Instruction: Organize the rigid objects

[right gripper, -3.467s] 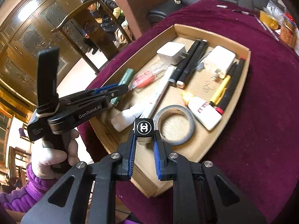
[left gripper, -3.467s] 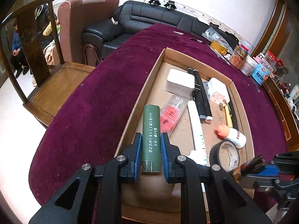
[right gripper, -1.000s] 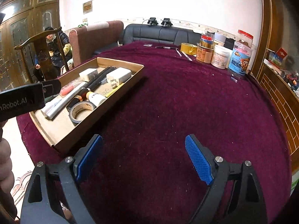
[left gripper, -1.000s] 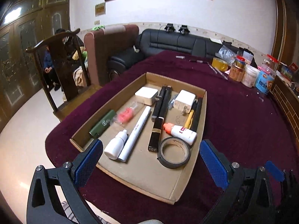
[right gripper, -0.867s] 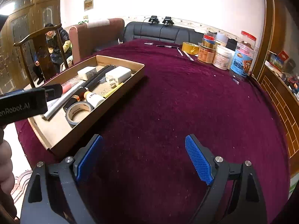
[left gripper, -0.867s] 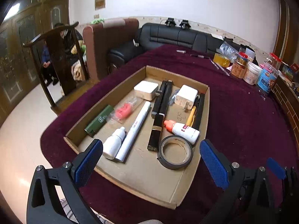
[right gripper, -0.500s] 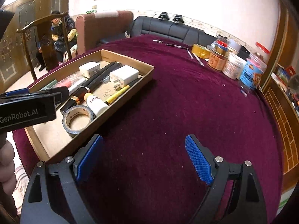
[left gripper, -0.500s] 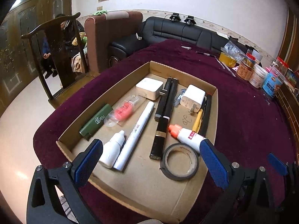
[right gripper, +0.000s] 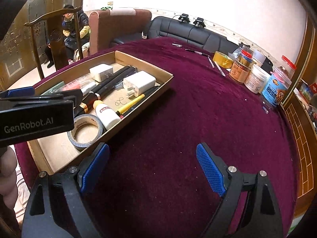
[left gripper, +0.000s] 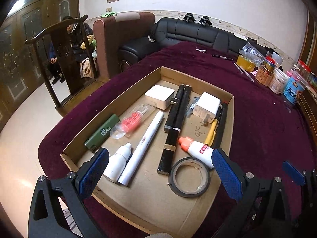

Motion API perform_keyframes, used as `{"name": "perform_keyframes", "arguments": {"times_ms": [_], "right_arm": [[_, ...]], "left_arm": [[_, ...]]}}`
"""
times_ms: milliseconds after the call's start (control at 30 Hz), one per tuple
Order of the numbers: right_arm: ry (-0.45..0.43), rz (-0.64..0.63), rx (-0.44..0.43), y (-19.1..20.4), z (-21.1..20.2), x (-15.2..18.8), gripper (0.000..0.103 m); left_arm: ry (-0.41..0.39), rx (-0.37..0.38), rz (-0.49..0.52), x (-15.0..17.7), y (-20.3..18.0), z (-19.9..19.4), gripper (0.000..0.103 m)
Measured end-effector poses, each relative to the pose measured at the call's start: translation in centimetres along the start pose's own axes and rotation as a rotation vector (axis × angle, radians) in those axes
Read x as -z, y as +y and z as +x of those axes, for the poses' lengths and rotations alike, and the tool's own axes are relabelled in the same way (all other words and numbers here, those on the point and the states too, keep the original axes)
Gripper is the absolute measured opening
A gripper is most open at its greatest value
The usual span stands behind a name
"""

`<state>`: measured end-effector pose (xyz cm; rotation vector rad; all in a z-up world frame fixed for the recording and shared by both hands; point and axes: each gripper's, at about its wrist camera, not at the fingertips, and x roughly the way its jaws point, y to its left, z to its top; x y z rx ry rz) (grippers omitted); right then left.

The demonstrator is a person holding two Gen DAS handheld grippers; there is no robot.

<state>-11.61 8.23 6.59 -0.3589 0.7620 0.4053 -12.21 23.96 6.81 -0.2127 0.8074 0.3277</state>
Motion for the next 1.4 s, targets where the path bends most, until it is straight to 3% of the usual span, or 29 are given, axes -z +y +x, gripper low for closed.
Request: {"name": "perform_keyframes", "arguments": {"times_ms": [467,1000,1400], "right_arm": [[0.002,0.053,-0.009,-1.8,-0.4,0.6,0.091],[0.028,0.028,-0.005,-1.1,0.5,0.6,0.091],[0.031,0.044,-0.017,-2.0,0.5,0.8,0.091]], "left_arm": [[0.011,0.003,0.025,0.5,-1.9,-0.5,0.102],[0.042,-0.006,-0.041,0.0,-0.2,0.7,0.102],[0.067,0.003,-0.035,-0.2,-0.8,1.0,0.102]]}}
